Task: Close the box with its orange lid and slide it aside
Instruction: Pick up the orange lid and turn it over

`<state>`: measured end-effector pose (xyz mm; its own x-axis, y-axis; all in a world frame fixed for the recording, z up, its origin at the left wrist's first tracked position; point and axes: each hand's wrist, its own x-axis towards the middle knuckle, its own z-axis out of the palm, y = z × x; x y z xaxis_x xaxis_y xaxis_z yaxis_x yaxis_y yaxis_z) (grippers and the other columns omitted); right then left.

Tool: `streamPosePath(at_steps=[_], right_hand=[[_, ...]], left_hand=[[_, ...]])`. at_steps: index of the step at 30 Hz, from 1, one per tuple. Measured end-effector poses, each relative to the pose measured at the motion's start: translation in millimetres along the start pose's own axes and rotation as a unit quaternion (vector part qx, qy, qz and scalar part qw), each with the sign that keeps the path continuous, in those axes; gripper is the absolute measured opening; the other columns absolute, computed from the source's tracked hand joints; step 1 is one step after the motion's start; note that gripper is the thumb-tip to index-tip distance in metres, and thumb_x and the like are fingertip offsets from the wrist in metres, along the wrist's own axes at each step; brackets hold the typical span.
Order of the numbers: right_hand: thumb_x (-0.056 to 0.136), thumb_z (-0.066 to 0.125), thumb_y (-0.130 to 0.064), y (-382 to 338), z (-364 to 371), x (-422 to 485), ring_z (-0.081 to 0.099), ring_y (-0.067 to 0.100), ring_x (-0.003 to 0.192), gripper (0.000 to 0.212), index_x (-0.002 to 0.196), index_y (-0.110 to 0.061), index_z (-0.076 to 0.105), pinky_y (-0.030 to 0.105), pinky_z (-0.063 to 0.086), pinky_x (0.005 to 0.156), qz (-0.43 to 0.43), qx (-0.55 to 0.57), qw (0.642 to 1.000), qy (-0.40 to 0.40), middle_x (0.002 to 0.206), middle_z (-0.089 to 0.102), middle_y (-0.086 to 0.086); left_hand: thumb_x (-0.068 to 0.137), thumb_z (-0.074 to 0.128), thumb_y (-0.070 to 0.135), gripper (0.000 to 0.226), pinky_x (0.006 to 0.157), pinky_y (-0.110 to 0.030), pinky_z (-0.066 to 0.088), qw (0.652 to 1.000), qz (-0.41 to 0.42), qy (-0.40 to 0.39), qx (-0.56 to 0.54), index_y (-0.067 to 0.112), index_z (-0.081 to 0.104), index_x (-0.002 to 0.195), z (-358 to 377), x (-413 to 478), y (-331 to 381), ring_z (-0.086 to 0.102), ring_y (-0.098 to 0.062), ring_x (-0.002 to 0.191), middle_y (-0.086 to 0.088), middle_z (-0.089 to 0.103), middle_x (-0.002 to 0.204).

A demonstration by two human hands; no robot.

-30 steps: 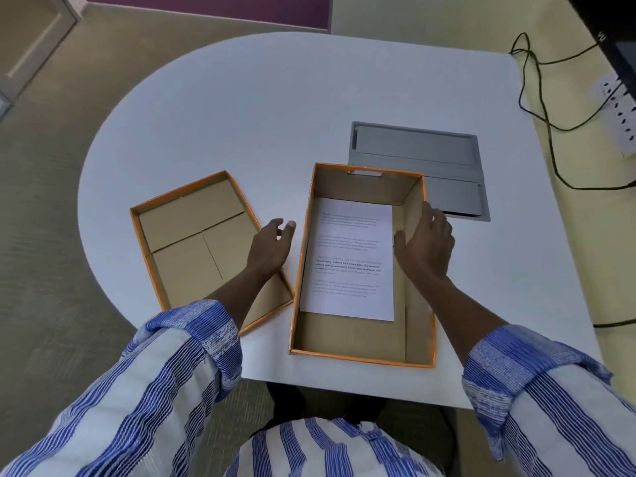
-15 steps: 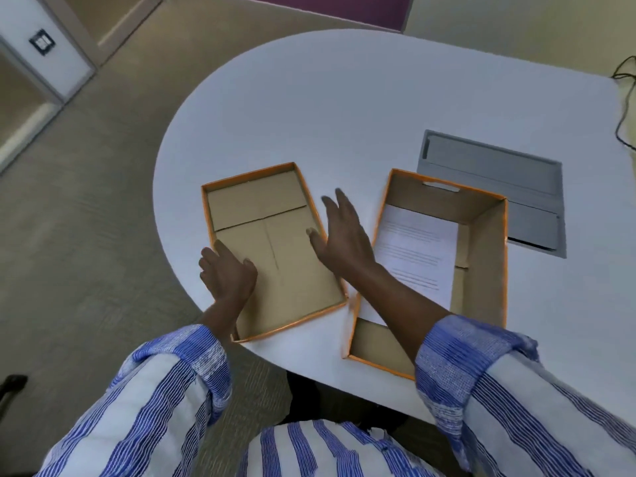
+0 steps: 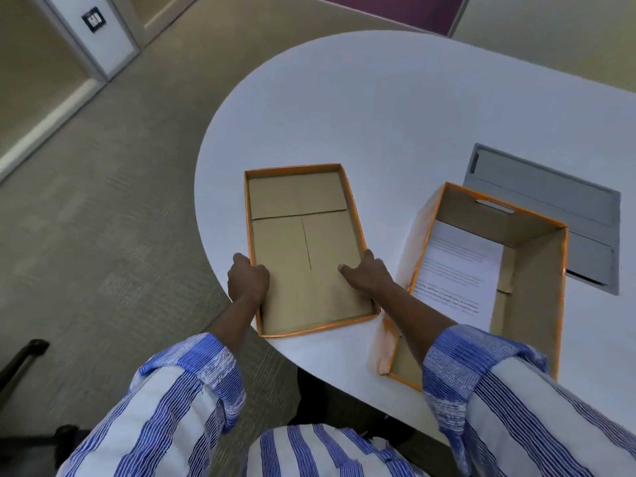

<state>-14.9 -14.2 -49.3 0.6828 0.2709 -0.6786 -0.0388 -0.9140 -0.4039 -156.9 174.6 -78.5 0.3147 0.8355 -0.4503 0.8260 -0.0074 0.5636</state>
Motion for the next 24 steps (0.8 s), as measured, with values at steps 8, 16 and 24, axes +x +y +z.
streamPosePath(at_steps=[8, 16, 24], right_hand=[[0.094, 0.051, -0.056, -86, -15, -34, 0.067, 0.021, 0.099, 0.047, 0.104, -0.013, 0.067, 0.034, 0.050, 0.083, -0.220, 0.056, 0.972, 0.068, 0.106, 0.072, 0.005], [0.091, 0.064, -0.044, -114, -74, -54, 0.070, 0.021, 0.079, 0.031, 0.091, -0.014, 0.058, 0.036, 0.054, 0.067, -0.237, 0.112, 0.962, 0.077, 0.087, 0.071, 0.006], [0.095, 0.062, -0.036, -95, -112, -60, 0.069, 0.026, 0.093, 0.032, 0.115, -0.010, 0.059, 0.042, 0.060, 0.080, -0.221, 0.181, 0.957, 0.047, 0.105, 0.068, 0.010]], left_hand=[[0.093, 0.044, 0.064, 0.055, 0.069, -0.035, 0.050, 0.958, -0.019, 0.047, -0.284, 0.012, 0.062, 0.092, -9, -7, 69, 0.065, -0.025, 0.082, -0.003, 0.067, 0.084], [0.104, 0.032, 0.057, 0.061, 0.046, -0.026, 0.048, 0.898, 0.035, -0.092, -0.430, 0.007, 0.067, 0.098, -12, -28, 127, 0.059, -0.013, 0.043, 0.000, 0.062, 0.050], [0.105, 0.036, 0.054, 0.049, 0.063, -0.034, 0.059, 0.909, 0.051, -0.173, -0.375, 0.015, 0.066, 0.097, 20, -43, 142, 0.073, -0.017, 0.068, 0.000, 0.075, 0.072]])
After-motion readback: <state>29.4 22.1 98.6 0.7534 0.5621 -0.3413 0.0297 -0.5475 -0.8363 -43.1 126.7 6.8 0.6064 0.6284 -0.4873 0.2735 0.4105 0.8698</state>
